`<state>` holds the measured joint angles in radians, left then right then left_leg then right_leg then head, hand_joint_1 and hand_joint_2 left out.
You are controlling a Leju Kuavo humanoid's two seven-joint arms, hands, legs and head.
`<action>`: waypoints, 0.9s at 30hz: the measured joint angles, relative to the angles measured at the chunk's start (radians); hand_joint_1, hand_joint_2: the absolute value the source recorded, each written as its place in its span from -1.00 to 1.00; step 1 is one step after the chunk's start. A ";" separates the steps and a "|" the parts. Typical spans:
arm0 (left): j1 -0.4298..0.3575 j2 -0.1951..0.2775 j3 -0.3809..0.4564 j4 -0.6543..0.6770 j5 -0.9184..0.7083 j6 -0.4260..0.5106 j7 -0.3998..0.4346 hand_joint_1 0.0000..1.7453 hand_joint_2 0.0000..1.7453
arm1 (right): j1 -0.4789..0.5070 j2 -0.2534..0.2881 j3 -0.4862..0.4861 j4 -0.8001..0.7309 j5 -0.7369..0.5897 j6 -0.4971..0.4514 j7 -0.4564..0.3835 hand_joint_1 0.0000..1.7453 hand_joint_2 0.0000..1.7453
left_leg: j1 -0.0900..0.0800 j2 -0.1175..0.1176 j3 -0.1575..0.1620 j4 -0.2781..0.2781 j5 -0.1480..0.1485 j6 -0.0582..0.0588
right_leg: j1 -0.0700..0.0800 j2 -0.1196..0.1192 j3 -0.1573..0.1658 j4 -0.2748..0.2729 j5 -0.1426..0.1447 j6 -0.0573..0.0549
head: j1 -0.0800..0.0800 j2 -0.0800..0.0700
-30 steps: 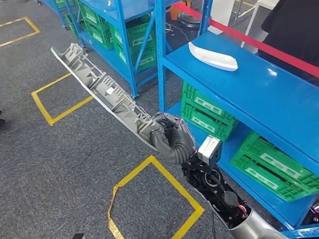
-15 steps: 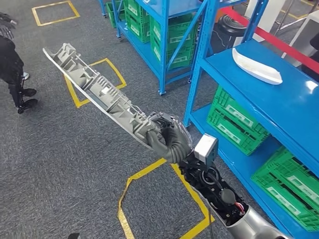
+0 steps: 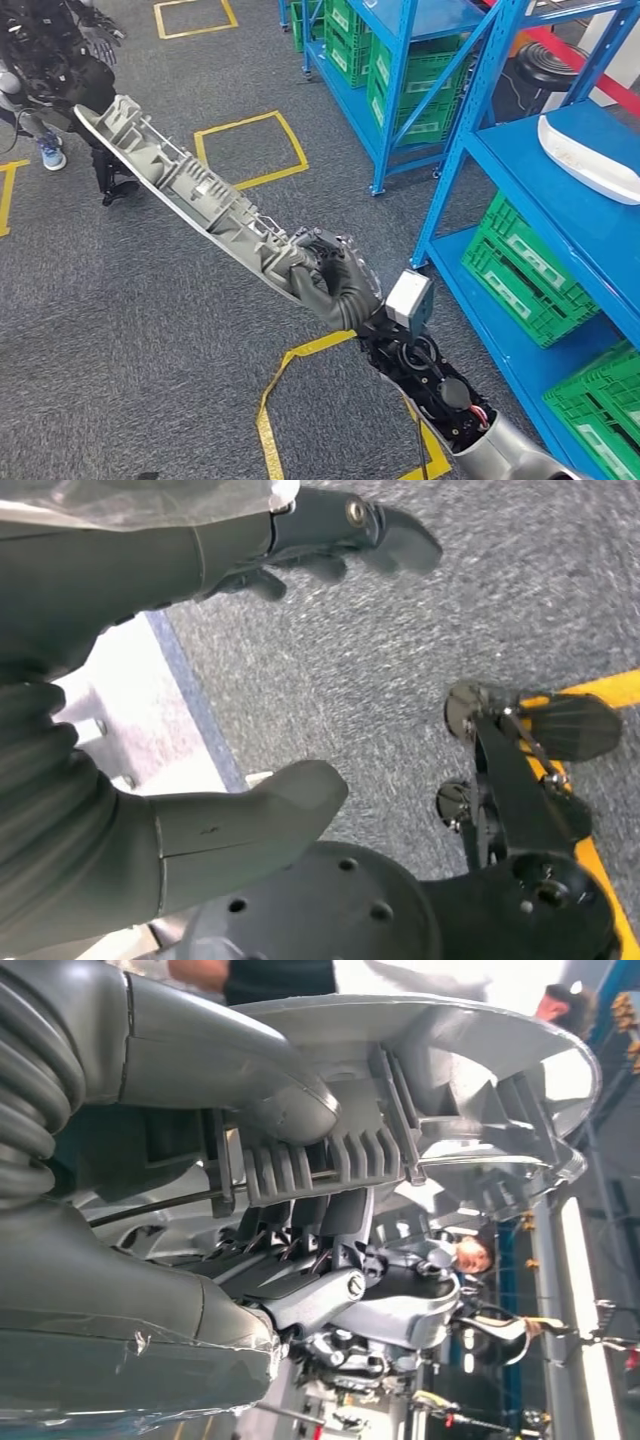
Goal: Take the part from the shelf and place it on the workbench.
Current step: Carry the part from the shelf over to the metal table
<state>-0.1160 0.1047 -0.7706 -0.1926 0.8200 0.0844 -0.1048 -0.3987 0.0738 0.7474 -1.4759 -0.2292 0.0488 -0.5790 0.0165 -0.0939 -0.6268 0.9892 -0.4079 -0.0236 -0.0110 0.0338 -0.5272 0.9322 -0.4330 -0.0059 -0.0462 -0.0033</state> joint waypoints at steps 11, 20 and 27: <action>0.012 0.016 0.000 0.000 0.013 0.007 -0.005 -1.00 1.00 | -0.002 0.003 0.004 0.023 -0.012 0.007 -0.015 1.00 1.00 | 0.005 0.146 0.026 -0.026 0.005 -0.009 | 0.012 -0.128 0.007 0.015 -0.025 0.023 | -0.003 0.000; 0.017 0.017 0.000 0.000 0.015 0.005 0.007 -1.00 1.00 | 0.004 0.001 0.008 0.032 -0.013 -0.017 -0.026 1.00 1.00 | -0.008 0.049 0.027 -0.025 0.008 0.035 | 0.006 -0.037 -0.139 0.343 -0.181 0.033 | 0.001 0.000; 0.011 0.010 -0.013 0.000 0.003 -0.003 -0.003 -1.00 1.00 | 0.004 0.001 0.005 0.032 -0.008 -0.028 -0.025 1.00 1.00 | -0.005 -0.039 0.022 -0.026 0.015 0.024 | 0.018 0.053 -0.015 0.031 -0.017 -0.005 | 0.002 0.000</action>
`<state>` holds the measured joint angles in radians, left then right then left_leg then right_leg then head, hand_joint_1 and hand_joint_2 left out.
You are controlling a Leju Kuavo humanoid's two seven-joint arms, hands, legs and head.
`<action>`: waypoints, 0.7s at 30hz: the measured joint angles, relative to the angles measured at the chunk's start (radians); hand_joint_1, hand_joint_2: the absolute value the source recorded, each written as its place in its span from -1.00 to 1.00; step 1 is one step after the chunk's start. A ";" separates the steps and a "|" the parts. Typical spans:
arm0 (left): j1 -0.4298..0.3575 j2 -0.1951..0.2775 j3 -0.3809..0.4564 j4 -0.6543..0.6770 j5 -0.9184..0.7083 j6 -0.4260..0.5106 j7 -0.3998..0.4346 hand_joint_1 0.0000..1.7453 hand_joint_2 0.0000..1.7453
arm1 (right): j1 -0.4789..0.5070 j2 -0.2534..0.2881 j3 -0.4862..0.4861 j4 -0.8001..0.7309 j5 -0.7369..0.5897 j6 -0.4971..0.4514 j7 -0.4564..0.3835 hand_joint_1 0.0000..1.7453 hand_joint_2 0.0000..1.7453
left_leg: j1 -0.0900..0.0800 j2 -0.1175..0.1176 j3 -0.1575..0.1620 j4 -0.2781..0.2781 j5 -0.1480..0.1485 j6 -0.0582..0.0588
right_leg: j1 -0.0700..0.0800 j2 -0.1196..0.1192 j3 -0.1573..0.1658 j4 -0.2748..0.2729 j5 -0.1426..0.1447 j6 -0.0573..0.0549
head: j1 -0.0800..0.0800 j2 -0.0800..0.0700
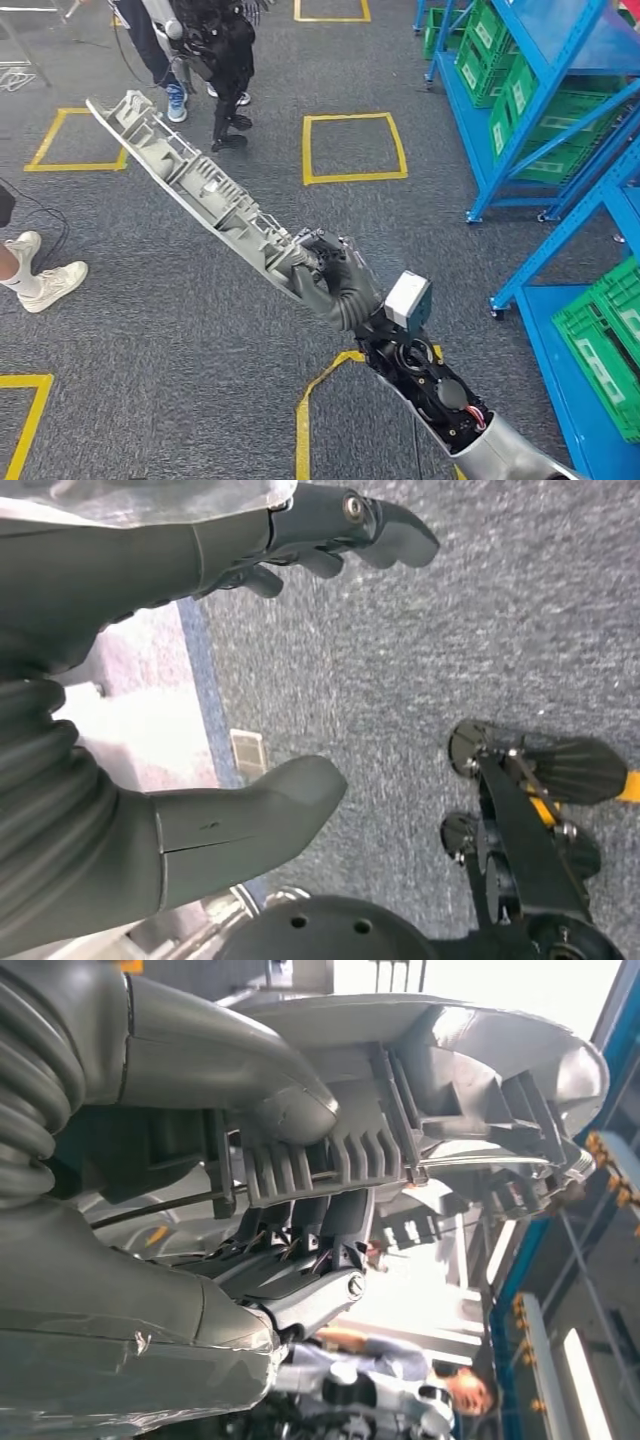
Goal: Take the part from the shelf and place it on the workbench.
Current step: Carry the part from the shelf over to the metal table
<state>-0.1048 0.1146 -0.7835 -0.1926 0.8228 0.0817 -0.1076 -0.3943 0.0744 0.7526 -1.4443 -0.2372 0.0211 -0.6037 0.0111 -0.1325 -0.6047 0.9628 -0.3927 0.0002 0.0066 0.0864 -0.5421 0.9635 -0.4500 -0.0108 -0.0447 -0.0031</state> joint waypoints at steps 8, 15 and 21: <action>0.003 -0.001 -0.010 0.000 -0.004 -0.006 0.005 -1.00 1.00 | 0.002 -0.001 -0.003 0.000 0.006 -0.014 0.013 1.00 1.00 | 0.002 0.119 -0.130 0.263 -0.123 -0.032 | -0.003 -0.110 0.026 -0.041 0.014 -0.006 | -0.005 0.000; 0.007 -0.003 -0.016 0.000 -0.003 -0.004 0.017 -1.00 1.00 | 0.015 -0.001 -0.010 -0.004 0.005 -0.013 0.023 1.00 1.00 | 0.005 0.170 0.003 0.011 -0.015 -0.025 | 0.000 -0.182 0.024 -0.013 -0.015 0.025 | -0.004 0.000; 0.010 -0.002 -0.019 0.000 0.016 0.010 0.015 -1.00 1.00 | 0.015 -0.002 -0.013 -0.011 0.009 0.017 0.022 1.00 1.00 | 0.003 0.116 0.005 0.009 -0.014 0.008 | -0.011 -0.104 -0.056 0.185 -0.131 0.045 | -0.001 0.000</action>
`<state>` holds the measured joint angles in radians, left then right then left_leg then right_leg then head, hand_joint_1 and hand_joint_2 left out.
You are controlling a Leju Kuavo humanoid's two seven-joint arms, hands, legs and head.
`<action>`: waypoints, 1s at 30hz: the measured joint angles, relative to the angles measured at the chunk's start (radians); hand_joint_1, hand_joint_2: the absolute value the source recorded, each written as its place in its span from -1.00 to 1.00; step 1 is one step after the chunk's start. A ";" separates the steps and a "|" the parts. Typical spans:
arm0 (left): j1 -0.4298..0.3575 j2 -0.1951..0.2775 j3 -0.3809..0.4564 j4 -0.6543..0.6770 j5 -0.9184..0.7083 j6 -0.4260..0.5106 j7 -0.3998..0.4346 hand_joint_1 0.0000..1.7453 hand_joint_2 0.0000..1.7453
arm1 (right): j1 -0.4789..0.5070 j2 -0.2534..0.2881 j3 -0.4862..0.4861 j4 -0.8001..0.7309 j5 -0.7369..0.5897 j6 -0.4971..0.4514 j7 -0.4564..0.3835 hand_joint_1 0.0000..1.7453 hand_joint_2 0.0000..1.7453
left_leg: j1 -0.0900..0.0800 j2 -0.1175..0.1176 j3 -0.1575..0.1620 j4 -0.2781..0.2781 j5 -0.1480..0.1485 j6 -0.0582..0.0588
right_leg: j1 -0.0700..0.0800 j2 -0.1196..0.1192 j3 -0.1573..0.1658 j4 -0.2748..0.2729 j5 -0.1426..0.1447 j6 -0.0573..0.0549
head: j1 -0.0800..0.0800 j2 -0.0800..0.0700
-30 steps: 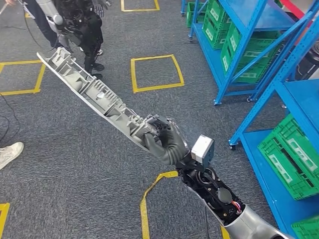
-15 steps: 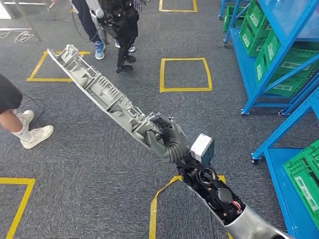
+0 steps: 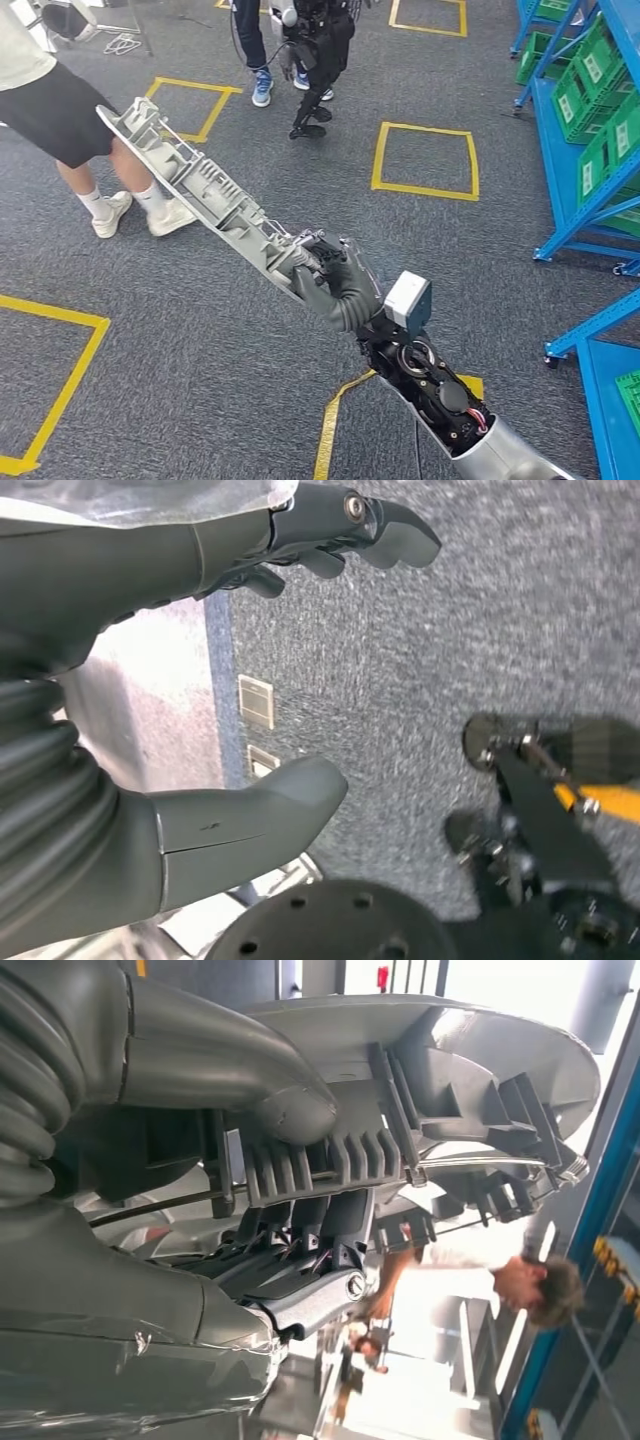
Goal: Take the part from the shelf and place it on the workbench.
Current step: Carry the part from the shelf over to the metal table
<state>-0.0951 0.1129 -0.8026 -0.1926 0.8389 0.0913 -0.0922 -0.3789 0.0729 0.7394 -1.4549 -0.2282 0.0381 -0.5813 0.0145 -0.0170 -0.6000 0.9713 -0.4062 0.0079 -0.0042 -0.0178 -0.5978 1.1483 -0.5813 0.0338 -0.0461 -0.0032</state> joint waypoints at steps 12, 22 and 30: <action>0.002 -0.011 0.000 0.000 0.017 0.004 -0.017 -1.00 1.00 | -0.008 0.001 0.003 -0.001 0.004 0.014 -0.001 1.00 1.00 | -0.006 -0.113 -0.013 -0.001 0.010 -0.019 | 0.010 0.060 0.080 -0.210 0.134 -0.047 | 0.002 0.000; -0.009 -0.008 0.000 0.000 0.020 0.004 -0.019 -1.00 1.00 | -0.008 0.001 0.004 -0.001 0.004 0.015 -0.001 1.00 1.00 | 0.006 0.059 -0.014 0.036 -0.010 -0.053 | 0.005 -0.070 0.086 -0.218 0.131 -0.034 | -0.001 0.000; -0.013 -0.008 0.000 0.000 0.023 0.003 -0.019 -1.00 1.00 | -0.011 0.002 0.005 0.000 -0.007 0.030 0.002 1.00 1.00 | 0.004 0.006 0.010 -0.017 0.006 0.001 | 0.000 -0.009 0.023 -0.047 0.021 0.001 | 0.002 0.000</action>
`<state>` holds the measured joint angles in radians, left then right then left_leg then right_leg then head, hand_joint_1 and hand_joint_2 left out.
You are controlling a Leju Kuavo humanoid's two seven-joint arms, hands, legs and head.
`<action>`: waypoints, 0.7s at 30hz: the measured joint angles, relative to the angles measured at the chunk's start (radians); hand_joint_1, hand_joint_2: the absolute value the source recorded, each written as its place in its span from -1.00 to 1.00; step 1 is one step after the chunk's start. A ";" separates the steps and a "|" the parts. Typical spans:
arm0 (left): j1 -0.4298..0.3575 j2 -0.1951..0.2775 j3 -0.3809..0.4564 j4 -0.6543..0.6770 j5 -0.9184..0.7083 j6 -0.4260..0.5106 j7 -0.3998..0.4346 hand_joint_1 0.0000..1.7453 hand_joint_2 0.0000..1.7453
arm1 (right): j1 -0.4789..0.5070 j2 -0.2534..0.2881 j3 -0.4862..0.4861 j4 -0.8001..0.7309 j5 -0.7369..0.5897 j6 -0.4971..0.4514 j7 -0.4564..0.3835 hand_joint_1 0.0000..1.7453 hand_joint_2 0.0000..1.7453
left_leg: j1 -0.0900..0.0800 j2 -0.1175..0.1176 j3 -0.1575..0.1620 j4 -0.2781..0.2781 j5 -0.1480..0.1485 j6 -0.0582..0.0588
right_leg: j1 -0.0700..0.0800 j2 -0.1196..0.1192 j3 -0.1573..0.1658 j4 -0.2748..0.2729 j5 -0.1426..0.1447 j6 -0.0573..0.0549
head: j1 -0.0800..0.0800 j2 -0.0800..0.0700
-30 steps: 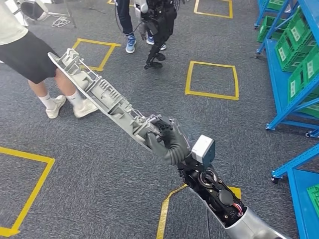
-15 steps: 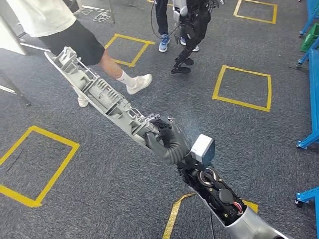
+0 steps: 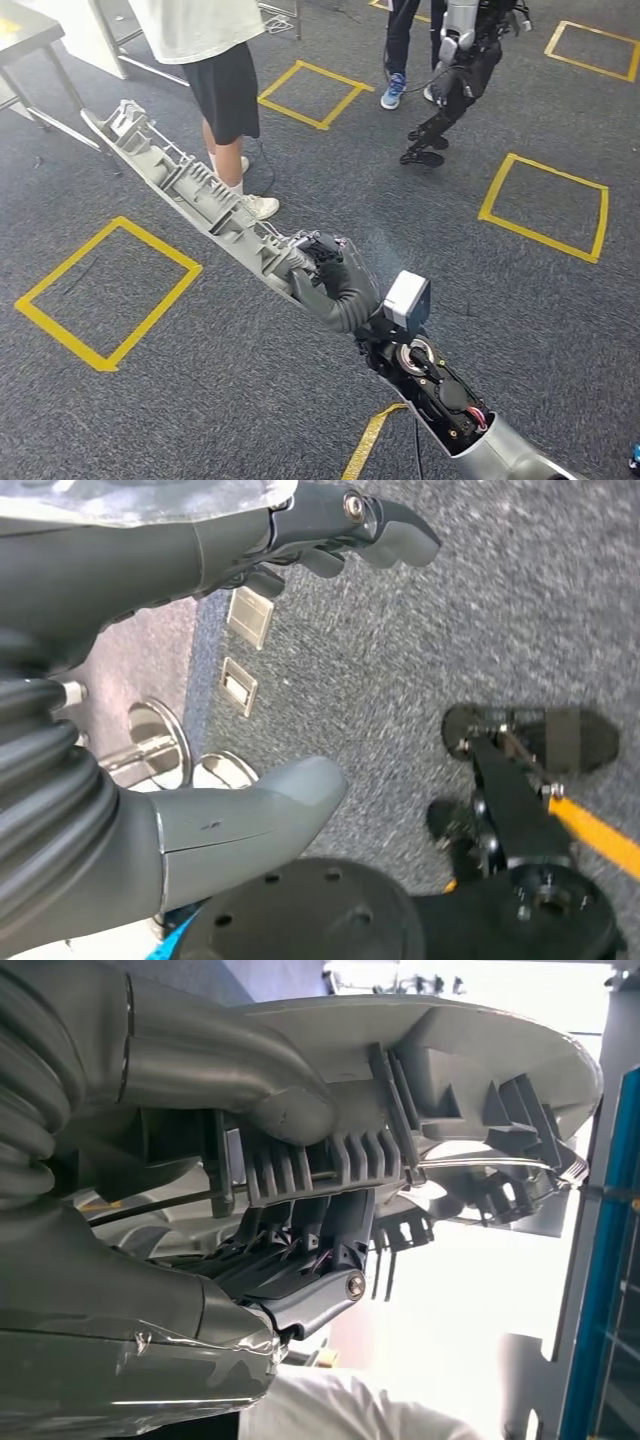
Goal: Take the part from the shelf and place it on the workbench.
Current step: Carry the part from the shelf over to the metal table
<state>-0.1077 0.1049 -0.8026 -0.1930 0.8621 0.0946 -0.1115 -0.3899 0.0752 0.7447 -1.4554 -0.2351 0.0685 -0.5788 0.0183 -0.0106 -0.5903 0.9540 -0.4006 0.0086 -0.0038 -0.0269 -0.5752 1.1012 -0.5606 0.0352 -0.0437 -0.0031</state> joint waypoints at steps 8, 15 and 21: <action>0.001 -0.002 -0.001 0.000 0.004 -0.001 0.000 -1.00 1.00 | -0.007 0.001 0.004 0.007 -0.030 0.050 0.003 1.00 1.00 | -0.007 -0.077 -0.003 0.006 0.002 0.000 | 0.003 0.052 0.033 -0.115 0.100 -0.023 | 0.001 0.000; 0.002 -0.004 -0.006 0.000 0.012 -0.002 0.000 -1.00 1.00 | -0.019 0.021 0.015 0.030 -0.040 0.070 0.000 1.00 1.00 | -0.007 -0.026 -0.065 0.122 -0.068 -0.030 | -0.001 0.030 0.051 -0.171 0.125 -0.047 | -0.002 0.000; -0.003 -0.002 -0.008 0.000 0.018 -0.002 -0.001 -1.00 1.00 | -0.030 0.033 0.023 0.060 -0.048 0.089 -0.004 1.00 1.00 | 0.003 0.006 -0.068 0.169 -0.064 -0.045 | 0.000 0.001 0.048 -0.166 0.122 -0.045 | -0.004 0.000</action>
<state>-0.1106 0.1031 -0.8110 -0.1930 0.8800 0.0931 -0.1123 -0.4195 0.1080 0.7678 -1.3957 -0.2831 0.1574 -0.5829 0.0217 -0.0047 -0.6583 1.1226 -0.4648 -0.0366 -0.0042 -0.0262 -0.5271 0.9347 -0.4387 -0.0095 -0.0473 -0.0031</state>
